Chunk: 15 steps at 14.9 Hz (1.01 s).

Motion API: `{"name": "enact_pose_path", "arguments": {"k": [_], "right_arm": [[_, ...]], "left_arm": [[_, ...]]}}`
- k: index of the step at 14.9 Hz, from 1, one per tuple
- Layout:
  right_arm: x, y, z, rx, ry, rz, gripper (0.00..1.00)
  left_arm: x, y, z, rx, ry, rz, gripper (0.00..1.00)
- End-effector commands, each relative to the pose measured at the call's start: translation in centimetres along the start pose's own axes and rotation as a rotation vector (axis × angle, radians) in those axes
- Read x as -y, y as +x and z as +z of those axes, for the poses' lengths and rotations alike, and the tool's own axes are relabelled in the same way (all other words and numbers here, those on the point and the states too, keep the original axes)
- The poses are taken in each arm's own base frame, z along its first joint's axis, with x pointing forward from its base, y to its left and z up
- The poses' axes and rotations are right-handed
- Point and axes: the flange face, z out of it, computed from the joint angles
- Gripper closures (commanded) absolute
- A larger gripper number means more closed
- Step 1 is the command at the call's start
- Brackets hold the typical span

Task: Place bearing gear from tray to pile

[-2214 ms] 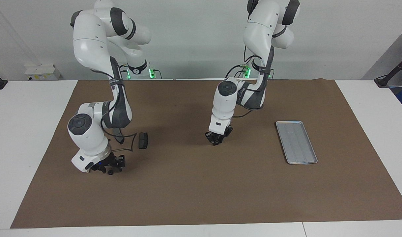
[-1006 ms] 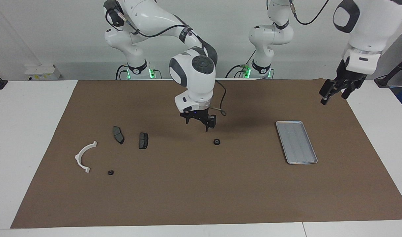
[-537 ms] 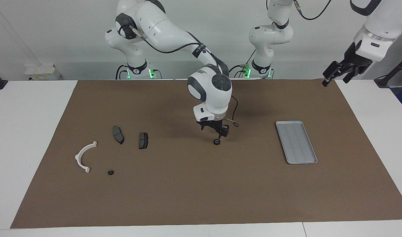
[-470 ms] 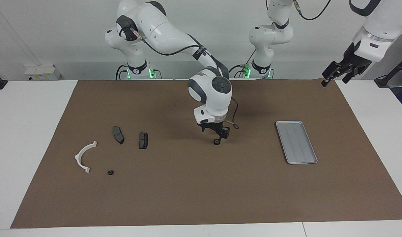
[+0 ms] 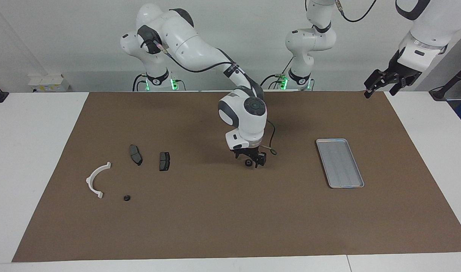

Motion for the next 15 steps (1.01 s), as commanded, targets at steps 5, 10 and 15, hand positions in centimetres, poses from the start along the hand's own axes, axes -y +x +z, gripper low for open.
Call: {"name": "enact_pose_path", "arguments": {"k": [5,10,15], "right_arm": [[0.6,0.5,0.1,-0.038,0.043,0.008,0.3],[0.6,0.1,0.4,-0.036,0.047,0.005,0.34],[0.4,0.0,1.2,-0.034,0.053,0.004,0.68]], "left_arm": [[-1.9,-1.3,0.1,0.021,0.03,0.054,0.0],[-1.8,-0.9,0.5,0.013,0.031,0.053,0.0],[-1.8,-1.1,1.3,0.027,0.031,0.07,0.0]]}}
